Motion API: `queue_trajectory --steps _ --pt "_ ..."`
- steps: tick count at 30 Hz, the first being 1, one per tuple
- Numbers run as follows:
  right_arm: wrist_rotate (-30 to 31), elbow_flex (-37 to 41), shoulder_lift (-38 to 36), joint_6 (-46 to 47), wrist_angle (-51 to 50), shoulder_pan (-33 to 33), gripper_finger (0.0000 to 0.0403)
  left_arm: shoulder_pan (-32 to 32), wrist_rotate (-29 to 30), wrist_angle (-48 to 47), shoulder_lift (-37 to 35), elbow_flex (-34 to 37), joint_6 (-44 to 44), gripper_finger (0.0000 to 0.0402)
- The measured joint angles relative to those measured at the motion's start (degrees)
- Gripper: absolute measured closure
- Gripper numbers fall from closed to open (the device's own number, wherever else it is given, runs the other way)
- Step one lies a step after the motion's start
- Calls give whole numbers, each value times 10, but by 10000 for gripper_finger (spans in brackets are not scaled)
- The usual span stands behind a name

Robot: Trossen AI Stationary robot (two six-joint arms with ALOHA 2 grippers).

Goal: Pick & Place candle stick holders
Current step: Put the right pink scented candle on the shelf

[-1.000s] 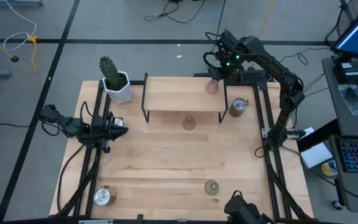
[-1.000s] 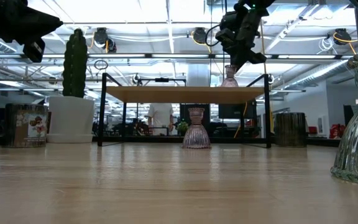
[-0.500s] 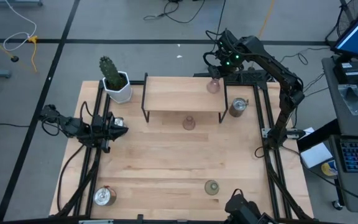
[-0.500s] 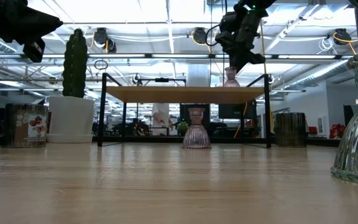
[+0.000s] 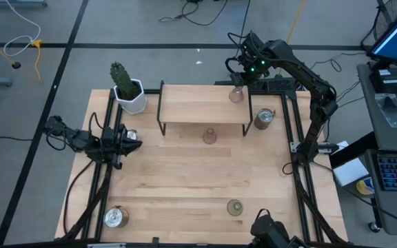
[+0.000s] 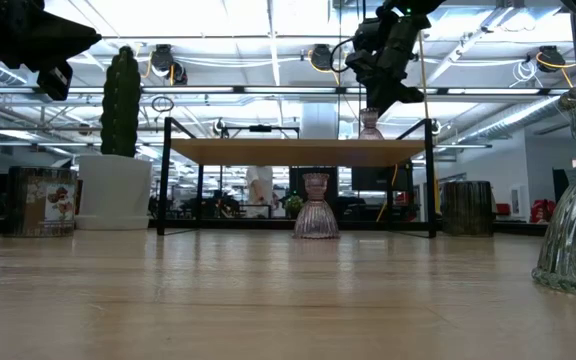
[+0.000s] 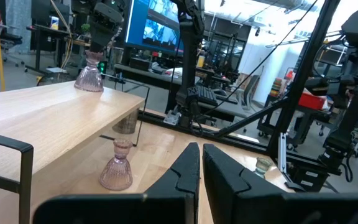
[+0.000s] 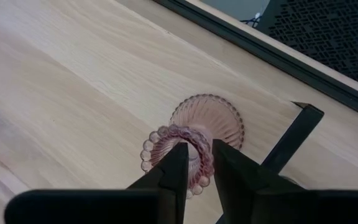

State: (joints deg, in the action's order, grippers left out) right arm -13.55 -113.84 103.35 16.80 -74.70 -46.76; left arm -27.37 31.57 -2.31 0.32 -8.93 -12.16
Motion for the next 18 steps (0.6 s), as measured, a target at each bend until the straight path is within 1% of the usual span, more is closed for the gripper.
queue_trajectory --steps 12,18 --pt "-2 0 0 0 -1 0 334 0 0 0 0 0 0 380" --pt "-2 1 -12 2 11 0 334 0 0 0 0 0 0 380"
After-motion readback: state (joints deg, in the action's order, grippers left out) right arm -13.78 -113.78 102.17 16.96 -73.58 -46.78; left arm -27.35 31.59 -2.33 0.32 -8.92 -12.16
